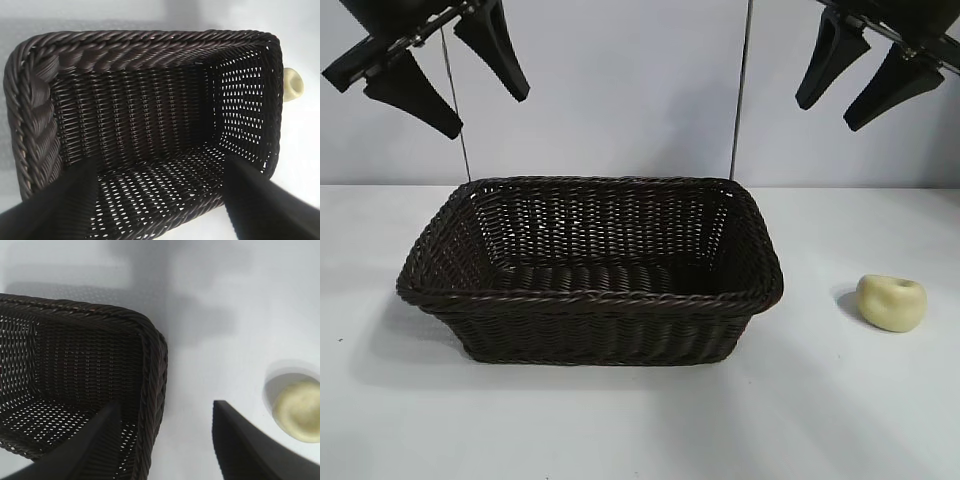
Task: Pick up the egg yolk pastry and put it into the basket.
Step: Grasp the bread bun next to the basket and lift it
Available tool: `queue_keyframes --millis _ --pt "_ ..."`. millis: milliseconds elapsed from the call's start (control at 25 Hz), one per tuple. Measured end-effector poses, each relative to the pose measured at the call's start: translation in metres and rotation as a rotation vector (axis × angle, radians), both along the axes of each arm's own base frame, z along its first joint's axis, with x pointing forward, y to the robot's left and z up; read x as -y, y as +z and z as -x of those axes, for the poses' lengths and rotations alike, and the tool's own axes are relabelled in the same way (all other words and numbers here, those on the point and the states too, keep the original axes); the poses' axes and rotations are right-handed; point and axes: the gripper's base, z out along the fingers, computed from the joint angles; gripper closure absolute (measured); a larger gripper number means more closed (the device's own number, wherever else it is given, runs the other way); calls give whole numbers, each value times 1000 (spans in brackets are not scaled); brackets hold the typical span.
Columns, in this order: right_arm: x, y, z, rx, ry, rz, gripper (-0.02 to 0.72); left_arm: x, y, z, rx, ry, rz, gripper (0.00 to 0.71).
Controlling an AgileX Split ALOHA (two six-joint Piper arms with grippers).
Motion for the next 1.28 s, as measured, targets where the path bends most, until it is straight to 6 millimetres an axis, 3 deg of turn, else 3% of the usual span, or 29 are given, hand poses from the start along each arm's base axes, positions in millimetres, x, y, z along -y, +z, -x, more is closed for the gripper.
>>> queue_keyframes --millis 200,360,600,800,920,1080,1280 --pt "1 -1 1 -11 8 20 302 0 0 0 1 0 0 202" --pt "10 -5 4 -36 31 130 302 0 0 0 1 1 0 202" --pt "48 -8 6 -89 -43 268 302 0 0 0 1 1 0 202" --pt "81 -16 12 -149 -126 279 302 0 0 -1 9 5 1 202" --pt "83 -30 17 -187 -130 268 266 0 1 -2 22 13 3 202" --pt "75 -50 22 -209 -113 255 131 0 1 -3 25 15 3 202" --pt "68 -70 17 -249 -104 202 103 0 1 -3 27 16 4 202"
